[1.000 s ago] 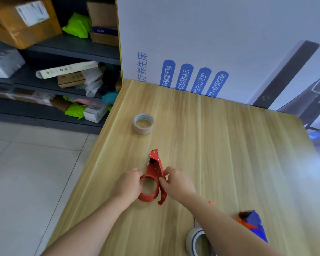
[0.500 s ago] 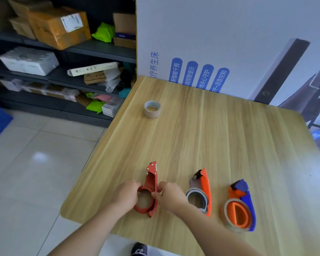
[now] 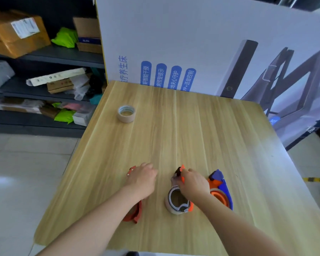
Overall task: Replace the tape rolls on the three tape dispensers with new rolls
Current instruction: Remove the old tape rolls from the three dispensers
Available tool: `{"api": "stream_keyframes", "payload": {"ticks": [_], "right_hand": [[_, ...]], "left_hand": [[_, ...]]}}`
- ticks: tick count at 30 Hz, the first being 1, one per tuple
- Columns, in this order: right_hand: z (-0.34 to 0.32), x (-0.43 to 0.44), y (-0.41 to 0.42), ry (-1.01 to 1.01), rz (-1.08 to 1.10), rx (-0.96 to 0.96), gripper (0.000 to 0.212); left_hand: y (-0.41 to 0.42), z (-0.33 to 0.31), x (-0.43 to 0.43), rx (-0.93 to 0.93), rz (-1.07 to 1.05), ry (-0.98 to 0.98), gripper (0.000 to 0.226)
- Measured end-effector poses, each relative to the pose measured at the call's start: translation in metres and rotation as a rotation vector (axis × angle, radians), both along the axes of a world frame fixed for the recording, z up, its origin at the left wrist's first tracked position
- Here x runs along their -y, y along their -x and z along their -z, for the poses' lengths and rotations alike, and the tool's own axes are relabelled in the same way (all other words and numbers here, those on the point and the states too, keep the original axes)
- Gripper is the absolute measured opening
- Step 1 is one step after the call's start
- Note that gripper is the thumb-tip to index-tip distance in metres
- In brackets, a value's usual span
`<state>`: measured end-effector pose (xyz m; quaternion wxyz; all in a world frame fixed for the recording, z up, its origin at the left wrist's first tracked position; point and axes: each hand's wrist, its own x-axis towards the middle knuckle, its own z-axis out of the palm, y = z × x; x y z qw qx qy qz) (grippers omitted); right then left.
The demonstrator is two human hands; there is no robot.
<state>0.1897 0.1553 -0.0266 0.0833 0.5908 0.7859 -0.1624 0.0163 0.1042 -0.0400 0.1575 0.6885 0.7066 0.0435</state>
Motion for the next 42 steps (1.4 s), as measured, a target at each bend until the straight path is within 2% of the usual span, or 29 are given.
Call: {"api": "stream_keyframes", "payload": {"ticks": [5, 8, 11, 15, 18, 22, 24, 27, 29, 31, 34, 38, 42], "right_hand": [[0.013, 0.005, -0.029, 0.119, 0.121, 0.095, 0.02], [0.022, 0.001, -0.035, 0.243, 0.161, 0.067, 0.018], [0.027, -0.006, -0.039, 0.288, 0.139, 0.003, 0.02], [0.027, -0.021, -0.054, 0.348, 0.193, -0.22, 0.034], [0.019, -0.038, -0.061, 0.492, 0.395, -0.547, 0.049], [-0.001, -0.058, -0.061, 0.745, 0.504, -0.886, 0.053], [-0.009, -0.067, -0.058, 0.772, 0.519, -1.008, 0.05], [-0.023, -0.081, -0.052, 0.752, 0.54, -1.115, 0.042], [-0.034, -0.089, -0.048, 0.748, 0.523, -1.168, 0.036], [-0.046, -0.096, -0.043, 0.742, 0.494, -1.209, 0.034], [-0.06, -0.103, -0.034, 0.695, 0.431, -1.23, 0.038], [-0.075, -0.112, -0.034, 0.74, 0.335, -1.28, 0.06], [-0.092, -0.122, -0.036, 0.85, 0.233, -1.35, 0.041]], "left_hand": [[-0.046, 0.014, -0.009, -0.016, 0.119, 0.205, 0.028], [-0.063, 0.028, -0.015, 0.037, 0.086, 0.308, 0.026], [-0.074, 0.037, -0.022, 0.06, 0.028, 0.33, 0.022], [-0.079, 0.032, -0.038, 0.137, -0.178, 0.28, 0.02], [-0.081, 0.018, -0.053, 0.221, -0.384, 0.219, 0.016], [-0.084, -0.005, -0.071, 0.5, -0.672, 0.1, 0.015], [-0.083, -0.012, -0.076, 0.68, -0.767, 0.061, 0.016], [-0.084, -0.023, -0.08, 0.796, -0.761, -0.024, 0.008], [-0.085, -0.036, -0.081, 0.75, -0.743, -0.213, 0.012], [-0.087, -0.053, -0.081, 0.851, -0.687, -0.359, 0.008], [-0.091, -0.076, -0.082, 1.146, -0.584, -0.269, 0.019], [-0.084, -0.096, -0.089, 1.319, -0.596, -0.156, 0.017], [-0.069, -0.106, -0.096, 1.427, -0.661, -0.14, 0.014]]}}
